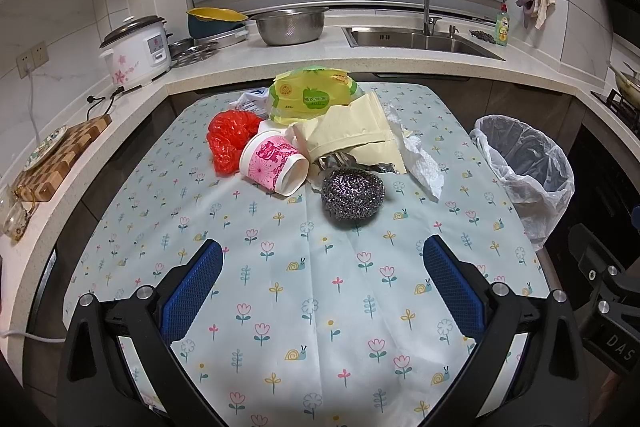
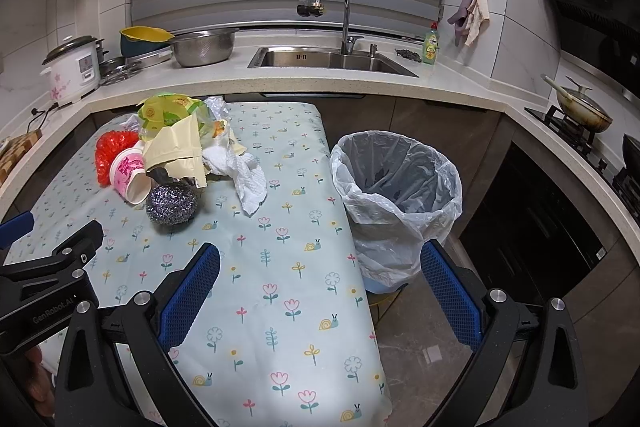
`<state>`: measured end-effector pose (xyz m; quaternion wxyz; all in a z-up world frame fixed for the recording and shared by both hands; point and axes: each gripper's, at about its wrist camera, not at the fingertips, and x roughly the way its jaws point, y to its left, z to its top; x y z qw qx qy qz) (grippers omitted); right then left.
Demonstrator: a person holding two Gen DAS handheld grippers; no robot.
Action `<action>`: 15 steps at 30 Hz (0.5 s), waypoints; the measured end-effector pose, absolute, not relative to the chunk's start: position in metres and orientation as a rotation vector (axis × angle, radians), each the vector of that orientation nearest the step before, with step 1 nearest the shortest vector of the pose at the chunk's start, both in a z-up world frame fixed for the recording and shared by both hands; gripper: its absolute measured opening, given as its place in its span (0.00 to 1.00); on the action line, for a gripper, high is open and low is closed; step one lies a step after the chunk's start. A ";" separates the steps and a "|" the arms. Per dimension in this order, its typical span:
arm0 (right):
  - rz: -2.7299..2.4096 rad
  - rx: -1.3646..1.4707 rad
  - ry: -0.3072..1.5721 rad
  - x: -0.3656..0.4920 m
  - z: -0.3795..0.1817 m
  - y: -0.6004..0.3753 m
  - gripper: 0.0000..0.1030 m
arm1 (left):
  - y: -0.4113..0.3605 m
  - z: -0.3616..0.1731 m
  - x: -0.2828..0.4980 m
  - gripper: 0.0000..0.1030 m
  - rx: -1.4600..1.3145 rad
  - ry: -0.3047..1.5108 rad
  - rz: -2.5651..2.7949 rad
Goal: Collect trash
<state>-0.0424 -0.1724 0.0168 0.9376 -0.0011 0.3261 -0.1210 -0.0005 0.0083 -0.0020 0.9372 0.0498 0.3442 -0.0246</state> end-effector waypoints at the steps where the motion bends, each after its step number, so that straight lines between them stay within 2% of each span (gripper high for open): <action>1: -0.246 -0.002 0.666 -0.042 0.017 -0.172 0.93 | 0.008 -0.002 0.000 0.93 0.101 0.704 -0.051; 15: -0.249 -0.006 0.670 -0.041 0.015 -0.171 0.93 | 0.008 -0.002 0.000 0.93 0.099 0.706 -0.051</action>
